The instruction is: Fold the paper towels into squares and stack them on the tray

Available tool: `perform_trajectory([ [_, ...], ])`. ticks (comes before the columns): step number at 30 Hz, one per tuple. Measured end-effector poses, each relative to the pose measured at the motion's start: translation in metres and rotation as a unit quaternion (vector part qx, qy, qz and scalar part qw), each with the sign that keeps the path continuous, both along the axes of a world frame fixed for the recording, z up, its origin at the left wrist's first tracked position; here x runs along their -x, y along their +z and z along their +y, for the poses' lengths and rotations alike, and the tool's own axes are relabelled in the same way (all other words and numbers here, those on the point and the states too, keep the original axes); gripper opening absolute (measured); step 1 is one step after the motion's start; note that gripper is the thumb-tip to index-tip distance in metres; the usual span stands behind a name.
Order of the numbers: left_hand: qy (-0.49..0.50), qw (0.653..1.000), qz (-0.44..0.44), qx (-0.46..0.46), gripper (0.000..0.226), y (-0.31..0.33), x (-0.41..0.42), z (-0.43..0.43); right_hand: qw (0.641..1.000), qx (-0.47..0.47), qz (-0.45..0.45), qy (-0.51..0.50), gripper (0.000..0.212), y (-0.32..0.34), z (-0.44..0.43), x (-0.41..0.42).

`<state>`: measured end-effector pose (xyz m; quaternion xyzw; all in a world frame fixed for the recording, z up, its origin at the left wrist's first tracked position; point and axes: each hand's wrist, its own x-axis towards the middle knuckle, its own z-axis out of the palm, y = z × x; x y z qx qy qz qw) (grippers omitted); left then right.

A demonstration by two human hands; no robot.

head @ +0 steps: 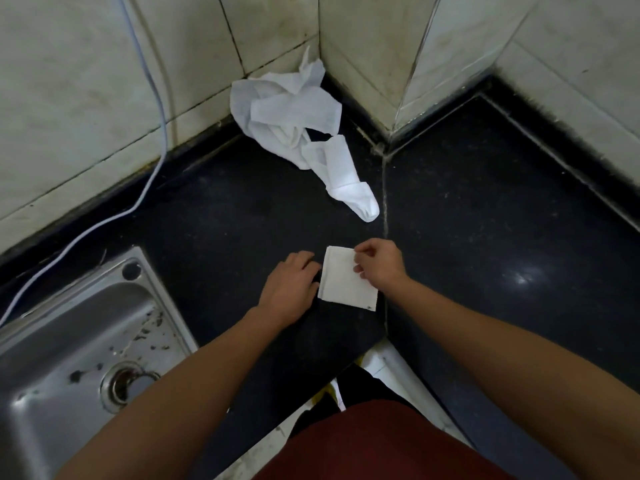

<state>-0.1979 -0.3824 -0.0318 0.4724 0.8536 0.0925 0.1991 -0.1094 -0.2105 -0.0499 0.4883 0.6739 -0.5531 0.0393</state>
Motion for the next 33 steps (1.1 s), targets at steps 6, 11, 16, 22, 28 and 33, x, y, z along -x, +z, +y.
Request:
perform_trajectory([
  [6, -0.155, 0.979, 0.044, 0.127, 0.063, -0.016, -0.006, 0.033, 0.998, 0.060, 0.004, -0.018, 0.021, -0.008, 0.021, -0.017],
  [11, -0.162, 0.978, 0.022, 0.132, 0.068, -0.026, -0.003, 0.021, 0.998, 0.011, 0.023, -0.058, 0.018, -0.008, 0.027, -0.027],
  [16, -0.154, 0.980, 0.014, 0.126, 0.069, -0.028, -0.003, 0.020, 0.952, -0.120, -0.019, 0.281, 0.016, 0.008, 0.016, -0.055],
  [22, -0.148, 0.980, 0.010, 0.136, 0.072, -0.025, -0.003, 0.022, 0.863, -0.234, -0.080, 0.441, 0.029, -0.004, 0.005, -0.083],
  [28, -0.023, 0.999, -0.018, 0.031, 0.050, -0.018, 0.004, 0.050, 0.875, -0.287, -0.062, 0.386, 0.022, -0.010, -0.002, -0.090],
  [33, -0.011, 0.994, 0.022, 0.104, 0.051, -0.024, 0.013, 0.090, 0.883, -0.277, -0.059, 0.375, 0.020, -0.014, -0.007, -0.086],
])
